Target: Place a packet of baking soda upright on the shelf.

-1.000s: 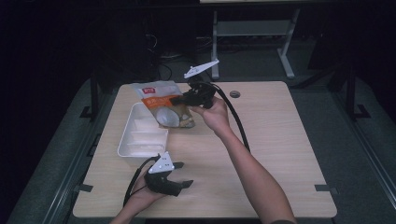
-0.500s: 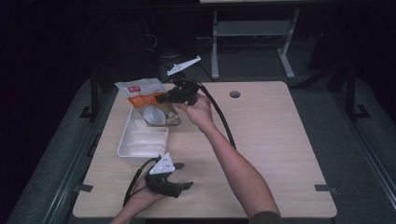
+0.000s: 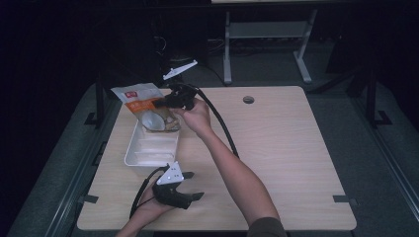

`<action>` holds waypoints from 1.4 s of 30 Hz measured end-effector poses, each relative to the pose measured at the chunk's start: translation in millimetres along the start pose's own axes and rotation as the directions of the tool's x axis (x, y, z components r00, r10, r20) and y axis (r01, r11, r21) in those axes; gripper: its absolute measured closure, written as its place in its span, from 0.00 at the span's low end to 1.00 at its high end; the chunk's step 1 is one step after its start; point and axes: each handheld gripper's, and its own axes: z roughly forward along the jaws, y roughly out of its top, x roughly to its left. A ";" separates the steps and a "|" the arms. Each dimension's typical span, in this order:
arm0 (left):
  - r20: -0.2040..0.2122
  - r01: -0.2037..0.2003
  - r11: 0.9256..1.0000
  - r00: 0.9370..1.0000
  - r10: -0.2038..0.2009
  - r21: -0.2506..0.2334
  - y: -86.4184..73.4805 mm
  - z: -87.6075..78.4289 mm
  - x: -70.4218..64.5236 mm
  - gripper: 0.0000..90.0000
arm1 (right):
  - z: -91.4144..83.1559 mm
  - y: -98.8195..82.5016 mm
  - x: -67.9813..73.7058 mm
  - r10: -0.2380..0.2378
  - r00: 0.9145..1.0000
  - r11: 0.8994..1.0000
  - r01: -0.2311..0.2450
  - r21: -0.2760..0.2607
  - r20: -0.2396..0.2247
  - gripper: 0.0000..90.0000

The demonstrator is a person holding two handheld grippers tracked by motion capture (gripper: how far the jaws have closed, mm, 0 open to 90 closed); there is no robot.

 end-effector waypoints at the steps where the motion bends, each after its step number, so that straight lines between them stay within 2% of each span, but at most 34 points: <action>1: 0.000 -0.002 1.000 1.000 0.002 -0.002 0.2 -0.6 0.2 0.26 | 2.6 -0.9 -0.9 0.006 1.000 1.000 -0.006 -0.001 -0.006 1.00; 7: -0.002 -0.010 1.000 1.000 0.010 0.005 -0.5 -0.9 0.0 0.26 | 17.4 -8.5 -5.8 0.016 1.000 1.000 -0.016 -0.007 -0.007 1.00; 17: -0.007 -0.016 1.000 1.000 0.016 0.012 -0.7 -0.7 -1.4 0.26 | 29.0 -27.1 -14.6 0.047 0.999 0.998 -0.048 -0.029 -0.016 1.00; 23: -0.007 -0.018 1.000 1.000 0.019 0.013 -0.6 -0.2 -2.0 0.25 | 36.1 -36.4 -17.3 0.071 0.997 0.997 -0.072 -0.037 -0.022 1.00; 29: -0.007 -0.019 1.000 1.000 0.019 0.014 -0.8 -0.3 -1.8 0.25 | 40.8 -49.0 -21.5 0.114 0.993 0.991 -0.116 -0.062 -0.032 1.00; 35: -0.005 -0.020 1.000 1.000 0.020 0.014 -0.7 0.3 -2.1 0.25 | 42.8 -56.4 -25.8 0.134 0.990 0.989 -0.136 -0.053 -0.033 0.99; 42: -0.001 -0.022 1.000 1.000 0.022 0.019 -0.6 2.4 -3.5 0.25 | 39.5 -58.6 -23.9 0.111 0.994 0.994 -0.111 -0.009 0.002 0.89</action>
